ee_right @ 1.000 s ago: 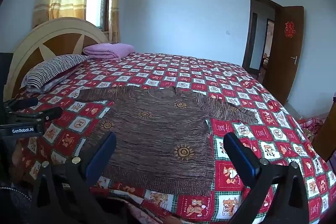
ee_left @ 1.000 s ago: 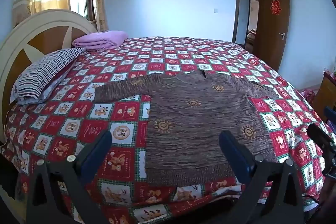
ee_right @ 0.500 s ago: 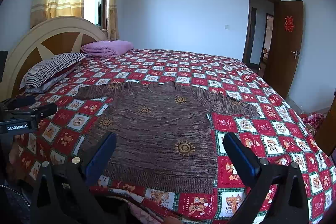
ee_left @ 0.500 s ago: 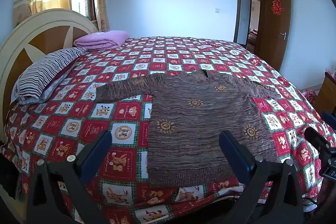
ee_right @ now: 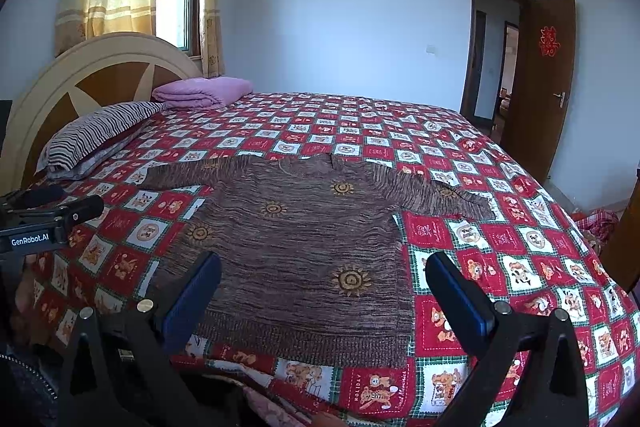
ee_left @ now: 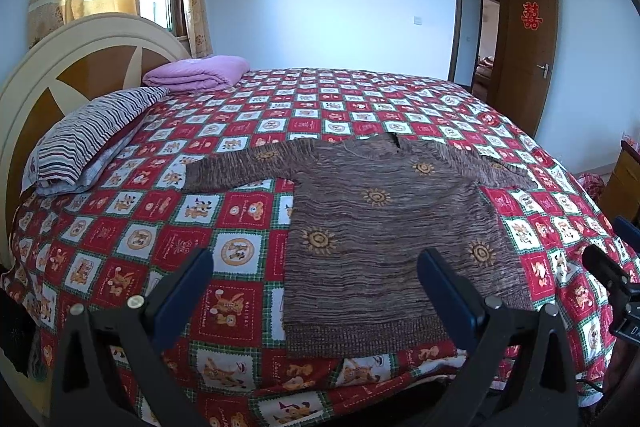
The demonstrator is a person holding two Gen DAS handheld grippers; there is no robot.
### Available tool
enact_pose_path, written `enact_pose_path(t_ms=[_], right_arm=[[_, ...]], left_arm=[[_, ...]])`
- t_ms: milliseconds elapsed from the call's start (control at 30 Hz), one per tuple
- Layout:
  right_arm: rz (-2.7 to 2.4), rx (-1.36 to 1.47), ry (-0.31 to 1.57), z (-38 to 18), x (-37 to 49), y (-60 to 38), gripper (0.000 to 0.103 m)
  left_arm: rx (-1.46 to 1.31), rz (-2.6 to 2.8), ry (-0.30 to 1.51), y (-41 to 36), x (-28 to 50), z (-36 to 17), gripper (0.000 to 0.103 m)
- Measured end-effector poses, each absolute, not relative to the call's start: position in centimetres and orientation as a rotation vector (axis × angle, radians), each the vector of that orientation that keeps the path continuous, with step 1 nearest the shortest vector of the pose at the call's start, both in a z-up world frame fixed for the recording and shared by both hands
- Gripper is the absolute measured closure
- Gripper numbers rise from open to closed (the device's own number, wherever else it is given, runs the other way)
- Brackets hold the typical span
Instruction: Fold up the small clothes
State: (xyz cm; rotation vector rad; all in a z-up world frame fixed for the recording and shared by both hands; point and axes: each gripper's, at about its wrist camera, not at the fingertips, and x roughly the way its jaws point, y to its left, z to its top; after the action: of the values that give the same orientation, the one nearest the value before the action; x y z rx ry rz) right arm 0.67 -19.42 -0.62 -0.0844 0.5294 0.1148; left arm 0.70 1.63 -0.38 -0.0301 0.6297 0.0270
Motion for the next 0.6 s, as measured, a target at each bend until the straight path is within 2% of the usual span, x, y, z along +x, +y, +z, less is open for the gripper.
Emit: enact_pose_path(t_ms=[600], right_arm=[[0.119, -0.087, 0.536, -0.77, 0.68, -19.14, 0.001]], left_arm=[[-0.036, 0.032, 0.632, 1.94, 0.81, -0.62, 0.000]])
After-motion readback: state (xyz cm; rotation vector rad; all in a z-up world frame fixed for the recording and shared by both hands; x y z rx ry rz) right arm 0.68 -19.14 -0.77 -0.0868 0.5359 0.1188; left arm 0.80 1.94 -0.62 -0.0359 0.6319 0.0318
